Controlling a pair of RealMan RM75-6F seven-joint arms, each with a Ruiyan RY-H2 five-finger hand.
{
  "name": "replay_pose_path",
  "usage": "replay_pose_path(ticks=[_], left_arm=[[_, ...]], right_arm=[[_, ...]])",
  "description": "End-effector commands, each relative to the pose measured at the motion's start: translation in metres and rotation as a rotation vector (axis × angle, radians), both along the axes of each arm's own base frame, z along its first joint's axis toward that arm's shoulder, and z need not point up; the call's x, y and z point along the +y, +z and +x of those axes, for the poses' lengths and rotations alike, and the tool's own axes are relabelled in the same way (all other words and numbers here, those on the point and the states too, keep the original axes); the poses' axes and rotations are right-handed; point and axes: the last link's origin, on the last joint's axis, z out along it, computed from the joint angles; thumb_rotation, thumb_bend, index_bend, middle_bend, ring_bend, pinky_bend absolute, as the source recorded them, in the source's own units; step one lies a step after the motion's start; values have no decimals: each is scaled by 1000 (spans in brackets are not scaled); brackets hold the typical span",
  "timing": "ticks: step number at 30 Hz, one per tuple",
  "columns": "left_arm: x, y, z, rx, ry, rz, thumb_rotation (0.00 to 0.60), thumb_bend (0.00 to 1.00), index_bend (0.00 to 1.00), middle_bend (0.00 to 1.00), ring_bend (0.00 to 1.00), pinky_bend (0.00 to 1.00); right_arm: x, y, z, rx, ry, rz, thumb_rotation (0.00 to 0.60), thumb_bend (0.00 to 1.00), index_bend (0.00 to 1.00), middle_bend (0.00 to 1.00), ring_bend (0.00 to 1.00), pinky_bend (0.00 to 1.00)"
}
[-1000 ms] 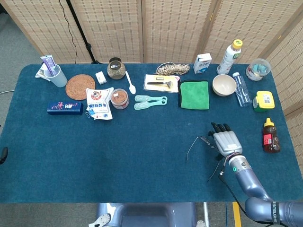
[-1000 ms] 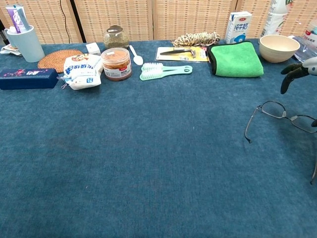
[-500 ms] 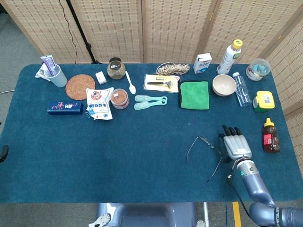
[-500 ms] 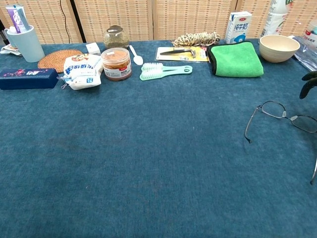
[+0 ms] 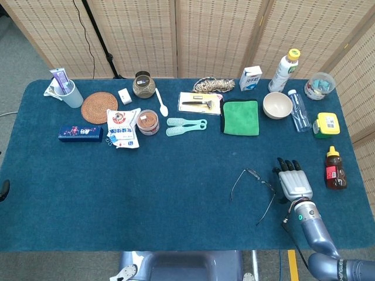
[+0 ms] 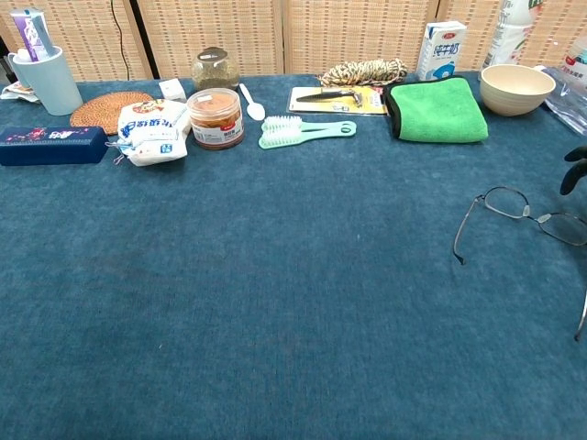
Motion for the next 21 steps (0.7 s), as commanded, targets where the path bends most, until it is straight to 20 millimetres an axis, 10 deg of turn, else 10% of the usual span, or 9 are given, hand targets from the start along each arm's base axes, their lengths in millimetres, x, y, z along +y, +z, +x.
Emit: replay_pose_path(ticks=[1, 21], left_arm=[[-1, 0, 0, 2, 2, 1, 594, 377, 201, 110, 92, 44], [-5, 3, -4, 3, 17, 6, 591, 377, 201, 109, 92, 44]], right_arm=[[1, -4, -3, 4, 2, 3, 600, 36, 215, 0, 0, 0], [1, -20, -8, -11, 4, 11, 600, 36, 246, 0, 0, 0]])
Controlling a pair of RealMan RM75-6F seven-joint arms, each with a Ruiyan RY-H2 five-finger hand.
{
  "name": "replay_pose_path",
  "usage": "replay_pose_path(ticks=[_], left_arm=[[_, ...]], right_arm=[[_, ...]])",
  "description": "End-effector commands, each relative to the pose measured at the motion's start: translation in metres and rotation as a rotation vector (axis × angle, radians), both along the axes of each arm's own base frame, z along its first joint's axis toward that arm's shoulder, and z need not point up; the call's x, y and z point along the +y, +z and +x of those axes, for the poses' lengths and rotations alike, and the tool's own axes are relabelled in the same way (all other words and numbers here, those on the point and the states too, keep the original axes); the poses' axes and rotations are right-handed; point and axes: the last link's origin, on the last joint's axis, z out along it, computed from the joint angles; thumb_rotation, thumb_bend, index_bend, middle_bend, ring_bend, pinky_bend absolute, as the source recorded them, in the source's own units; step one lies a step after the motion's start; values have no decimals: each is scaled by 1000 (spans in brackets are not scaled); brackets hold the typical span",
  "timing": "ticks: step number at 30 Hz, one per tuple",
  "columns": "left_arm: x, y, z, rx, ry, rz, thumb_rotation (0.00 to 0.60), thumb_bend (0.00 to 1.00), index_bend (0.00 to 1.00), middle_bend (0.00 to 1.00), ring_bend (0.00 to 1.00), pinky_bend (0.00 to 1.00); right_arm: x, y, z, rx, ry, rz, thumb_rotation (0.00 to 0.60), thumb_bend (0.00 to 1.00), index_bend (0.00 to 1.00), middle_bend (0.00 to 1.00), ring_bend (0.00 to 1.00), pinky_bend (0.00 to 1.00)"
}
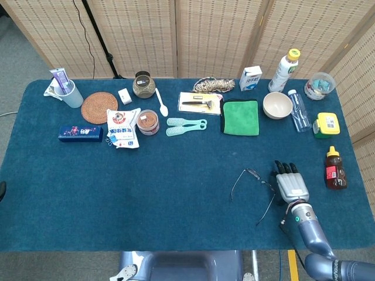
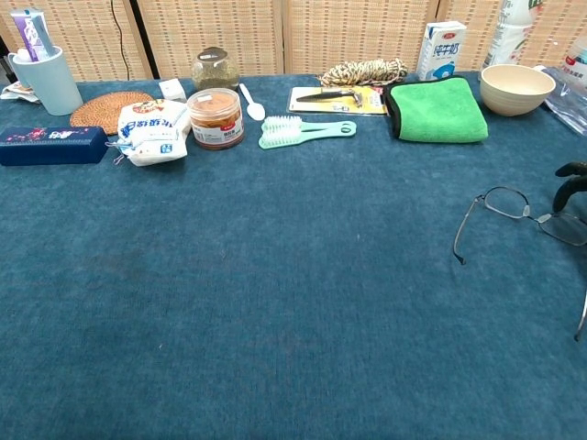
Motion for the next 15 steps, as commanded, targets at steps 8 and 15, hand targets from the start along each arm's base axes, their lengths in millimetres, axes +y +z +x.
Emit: replay_pose_path(ticks=[8, 15], left_arm=[[-3, 3, -6, 0, 18, 9, 591, 377, 201, 110, 91, 44], [-3, 3, -9, -2, 25, 11, 591, 377, 201, 110, 92, 44]], right_arm=[[-8, -10, 7, -5, 8, 4, 600, 36, 269, 0, 0, 0], [-11, -13, 13, 0, 15, 6, 600, 36, 328, 0, 0, 0]])
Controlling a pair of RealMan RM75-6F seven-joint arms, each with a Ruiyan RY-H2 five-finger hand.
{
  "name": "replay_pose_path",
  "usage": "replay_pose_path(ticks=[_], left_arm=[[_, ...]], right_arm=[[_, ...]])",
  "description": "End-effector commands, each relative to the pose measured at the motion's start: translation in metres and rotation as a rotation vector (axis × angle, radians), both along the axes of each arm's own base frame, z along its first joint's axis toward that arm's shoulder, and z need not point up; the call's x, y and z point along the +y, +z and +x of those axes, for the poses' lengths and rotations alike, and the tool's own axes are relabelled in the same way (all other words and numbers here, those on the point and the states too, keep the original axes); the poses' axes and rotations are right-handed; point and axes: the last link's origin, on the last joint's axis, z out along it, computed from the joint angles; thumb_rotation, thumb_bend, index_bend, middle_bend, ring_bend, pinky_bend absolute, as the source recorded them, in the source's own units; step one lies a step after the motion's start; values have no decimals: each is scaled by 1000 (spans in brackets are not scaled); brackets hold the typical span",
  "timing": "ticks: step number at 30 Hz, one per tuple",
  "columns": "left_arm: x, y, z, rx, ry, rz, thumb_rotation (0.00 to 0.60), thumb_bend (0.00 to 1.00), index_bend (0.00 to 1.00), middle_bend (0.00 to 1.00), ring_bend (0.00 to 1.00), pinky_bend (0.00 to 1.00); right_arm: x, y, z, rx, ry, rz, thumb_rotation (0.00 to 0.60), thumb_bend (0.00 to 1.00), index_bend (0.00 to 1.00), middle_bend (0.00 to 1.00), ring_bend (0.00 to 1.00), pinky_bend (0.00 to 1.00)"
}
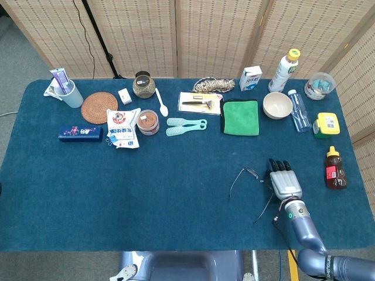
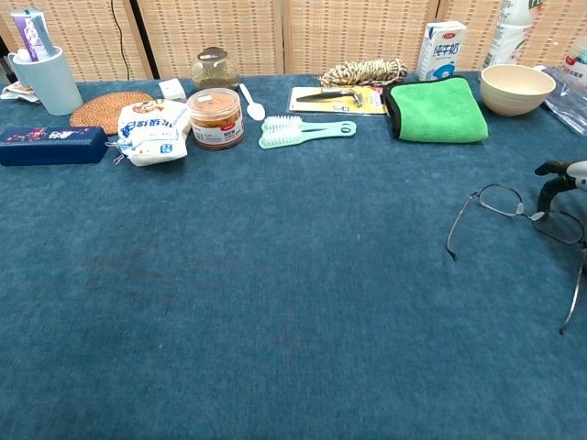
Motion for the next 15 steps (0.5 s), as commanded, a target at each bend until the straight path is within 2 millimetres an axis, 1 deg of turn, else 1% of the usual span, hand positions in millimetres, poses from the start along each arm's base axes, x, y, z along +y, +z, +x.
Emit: replay_pose_path(ticks=[1, 10, 15], left_arm=[[0, 0, -1, 0, 2, 2, 590, 377, 201, 110, 92, 44], [-1, 1, -3, -2, 6, 6, 592, 376, 201, 109, 91, 43], [-2, 1, -4, -2, 7, 5, 592, 377, 201, 110, 89, 16]], right_arm=[[-1, -1, 2, 1, 2, 0, 600, 36, 332, 0, 0, 0], [-8, -9, 14, -8, 14, 7, 600, 36, 390, 32, 0, 0], [-13, -13, 20, -14, 24, 7, 600, 37, 436, 66, 0, 0]])
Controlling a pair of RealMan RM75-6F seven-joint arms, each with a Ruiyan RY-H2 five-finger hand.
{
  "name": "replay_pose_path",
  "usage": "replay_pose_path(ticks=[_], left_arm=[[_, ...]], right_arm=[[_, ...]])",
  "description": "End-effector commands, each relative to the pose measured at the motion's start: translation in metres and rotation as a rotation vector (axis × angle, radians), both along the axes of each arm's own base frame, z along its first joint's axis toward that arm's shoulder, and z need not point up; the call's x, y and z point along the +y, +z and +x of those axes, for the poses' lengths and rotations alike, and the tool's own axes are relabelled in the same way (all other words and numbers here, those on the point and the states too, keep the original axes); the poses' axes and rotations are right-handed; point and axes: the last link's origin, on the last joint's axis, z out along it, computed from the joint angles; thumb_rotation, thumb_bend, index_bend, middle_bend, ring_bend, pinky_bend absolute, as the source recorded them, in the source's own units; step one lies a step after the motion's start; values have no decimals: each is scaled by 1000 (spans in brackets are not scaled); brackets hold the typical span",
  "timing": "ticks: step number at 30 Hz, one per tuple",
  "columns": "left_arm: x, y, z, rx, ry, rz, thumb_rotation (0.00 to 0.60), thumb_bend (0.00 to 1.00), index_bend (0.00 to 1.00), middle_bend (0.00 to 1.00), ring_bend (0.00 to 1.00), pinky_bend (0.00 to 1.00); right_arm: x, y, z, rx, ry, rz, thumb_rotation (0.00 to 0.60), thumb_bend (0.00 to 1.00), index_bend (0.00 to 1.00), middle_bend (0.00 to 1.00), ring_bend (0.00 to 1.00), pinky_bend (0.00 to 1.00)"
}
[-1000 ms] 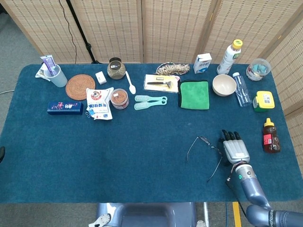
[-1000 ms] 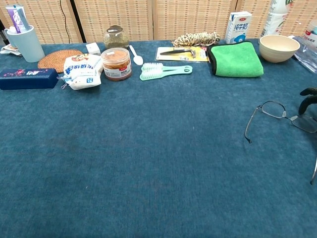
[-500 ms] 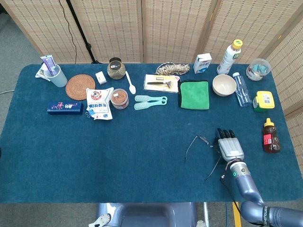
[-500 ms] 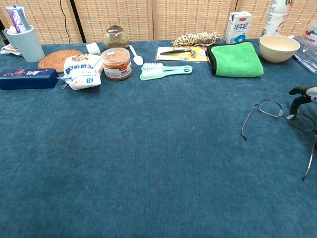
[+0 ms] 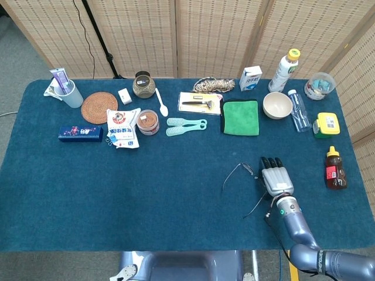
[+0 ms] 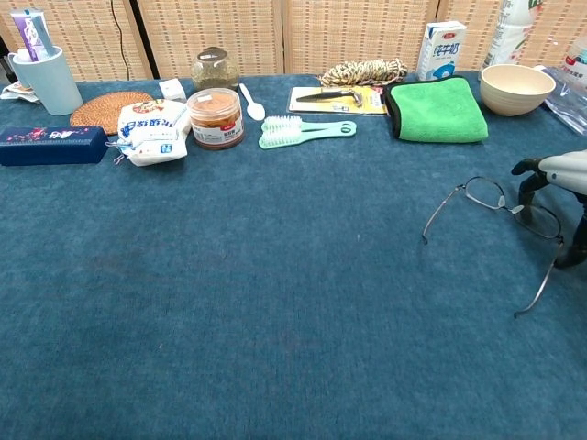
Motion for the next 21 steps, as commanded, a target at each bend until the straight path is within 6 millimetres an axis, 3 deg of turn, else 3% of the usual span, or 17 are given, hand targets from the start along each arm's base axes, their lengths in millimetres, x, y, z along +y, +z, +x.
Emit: replay_pose_path(ticks=[1, 14, 21], left_arm=[[0, 0, 0, 0, 1, -1, 591, 377, 201, 110, 88, 16], [0, -1, -2, 1, 6, -5, 590, 377, 201, 110, 83, 16], [0, -2, -1, 0, 5, -5, 593, 376, 201, 110, 81, 16]], right_arm=[[-2, -2, 3, -2, 3, -2, 600, 37, 440, 69, 0, 0], [-5, -8, 5, -17, -7, -3, 600, 36, 502, 113, 1, 0], [-11, -9, 6, -36, -16, -23, 600, 36, 578, 172, 51, 0]])
